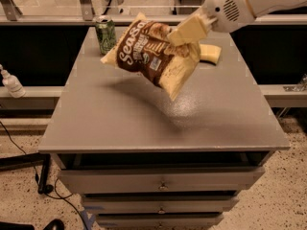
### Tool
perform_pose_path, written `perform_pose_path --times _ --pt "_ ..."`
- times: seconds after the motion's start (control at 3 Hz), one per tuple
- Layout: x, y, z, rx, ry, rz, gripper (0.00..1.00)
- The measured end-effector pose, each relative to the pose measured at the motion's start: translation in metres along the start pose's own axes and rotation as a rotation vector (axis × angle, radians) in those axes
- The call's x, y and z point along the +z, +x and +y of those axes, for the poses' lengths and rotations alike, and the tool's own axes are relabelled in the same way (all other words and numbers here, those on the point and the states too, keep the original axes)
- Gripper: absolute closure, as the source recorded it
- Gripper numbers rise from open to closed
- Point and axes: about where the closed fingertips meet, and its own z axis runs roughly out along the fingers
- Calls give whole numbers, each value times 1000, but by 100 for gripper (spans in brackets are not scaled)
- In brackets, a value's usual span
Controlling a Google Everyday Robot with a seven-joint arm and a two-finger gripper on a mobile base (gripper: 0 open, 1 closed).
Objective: Pick brown chip bag
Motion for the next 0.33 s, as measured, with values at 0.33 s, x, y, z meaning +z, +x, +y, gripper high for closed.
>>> perform_pose_path --times 0.33 --pt "-7 -9 -1 -9 11 -13 100"
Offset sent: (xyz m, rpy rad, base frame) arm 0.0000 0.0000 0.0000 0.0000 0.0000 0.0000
